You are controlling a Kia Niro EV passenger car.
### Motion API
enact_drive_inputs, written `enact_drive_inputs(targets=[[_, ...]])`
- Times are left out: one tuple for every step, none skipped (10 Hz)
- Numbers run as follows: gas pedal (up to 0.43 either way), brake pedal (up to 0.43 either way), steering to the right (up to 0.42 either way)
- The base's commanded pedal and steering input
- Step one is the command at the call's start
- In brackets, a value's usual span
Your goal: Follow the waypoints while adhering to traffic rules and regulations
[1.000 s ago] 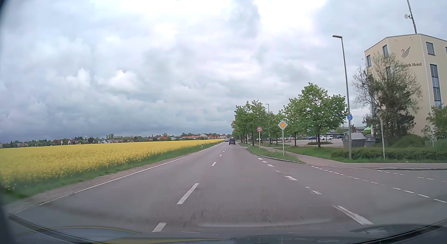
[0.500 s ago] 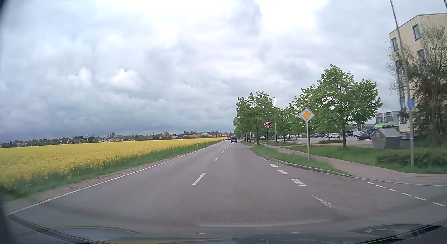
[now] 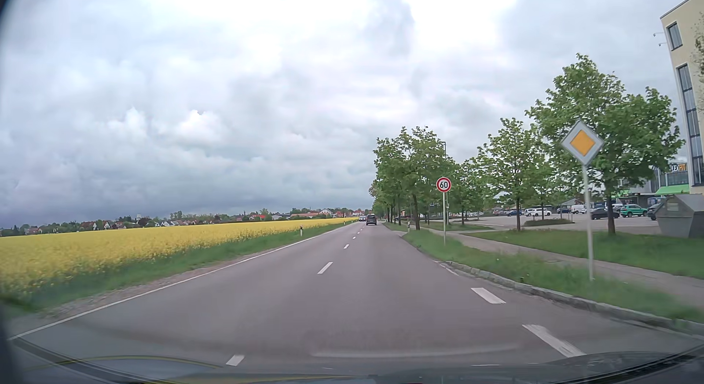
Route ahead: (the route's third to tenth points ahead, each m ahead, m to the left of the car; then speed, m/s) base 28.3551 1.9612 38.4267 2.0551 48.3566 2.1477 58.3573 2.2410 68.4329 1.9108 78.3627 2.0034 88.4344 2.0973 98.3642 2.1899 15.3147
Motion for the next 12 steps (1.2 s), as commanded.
enact_drive_inputs(targets=[[0.197, 0.012, -0.007], [0.197, 0.012, -0.007], [0.197, 0.012, -0.006], [0.197, 0.012, -0.003], [0.197, 0.012, 0.001], [0.197, 0.012, 0.002], [0.197, 0.012, 0.002], [0.197, 0.012, 0.002], [0.197, 0.012, 0.002], [0.197, 0.012, 0.001], [0.197, 0.012, 0.001], [0.197, 0.012, 0.001]])
